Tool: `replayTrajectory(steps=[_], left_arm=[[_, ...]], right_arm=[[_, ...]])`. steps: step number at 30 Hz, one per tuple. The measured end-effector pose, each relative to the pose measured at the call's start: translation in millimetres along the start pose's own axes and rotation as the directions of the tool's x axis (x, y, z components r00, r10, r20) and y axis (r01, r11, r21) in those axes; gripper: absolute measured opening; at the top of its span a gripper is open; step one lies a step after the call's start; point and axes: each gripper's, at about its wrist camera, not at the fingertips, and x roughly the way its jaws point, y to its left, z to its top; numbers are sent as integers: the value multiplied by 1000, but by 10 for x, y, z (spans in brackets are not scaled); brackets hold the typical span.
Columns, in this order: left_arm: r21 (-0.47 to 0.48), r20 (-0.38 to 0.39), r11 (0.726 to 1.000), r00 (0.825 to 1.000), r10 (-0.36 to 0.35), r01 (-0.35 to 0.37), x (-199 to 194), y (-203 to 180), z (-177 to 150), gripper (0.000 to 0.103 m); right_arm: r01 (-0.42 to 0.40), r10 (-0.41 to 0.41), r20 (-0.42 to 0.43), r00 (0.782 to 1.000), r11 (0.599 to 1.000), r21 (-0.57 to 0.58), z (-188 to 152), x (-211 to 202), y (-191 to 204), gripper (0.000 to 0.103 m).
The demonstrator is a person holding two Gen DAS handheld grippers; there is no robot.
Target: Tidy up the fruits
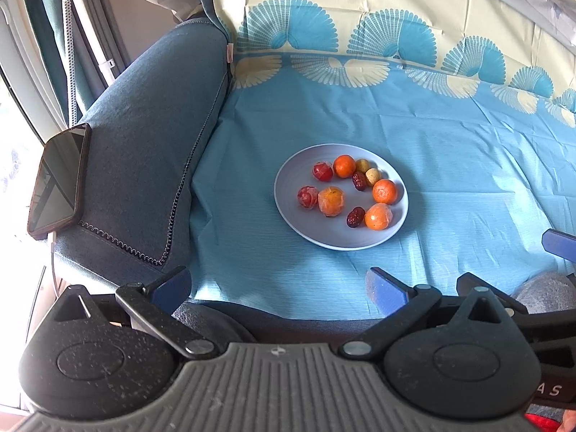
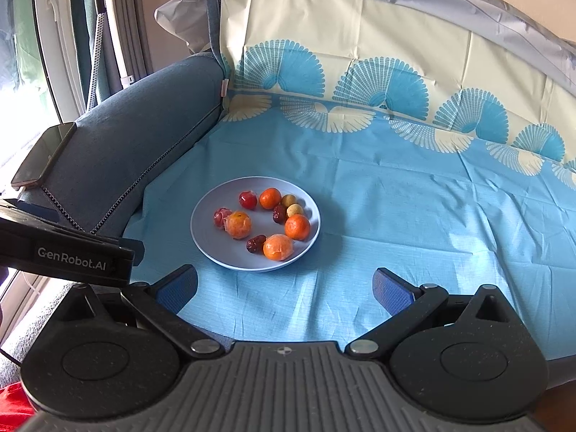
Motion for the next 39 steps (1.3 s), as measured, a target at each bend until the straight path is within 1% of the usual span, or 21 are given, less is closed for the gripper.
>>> replayTrajectory(steps=[10, 34, 39], left_arm=[[11, 15, 1000, 1000, 3, -3, -36, -28, -7, 103], [7, 7, 1000, 1000, 6, -6, -26, -19, 0, 103], [5, 26, 1000, 1000, 3, -3, -52, -8, 4, 103]], right_arm=[[0, 0, 0, 1000, 1000, -1, 3, 3, 4, 102], [-1, 1, 1, 1000, 1000, -11, 5, 22, -9, 102], [-4, 4, 3, 1000, 1000, -15, 23, 30, -14, 102]])
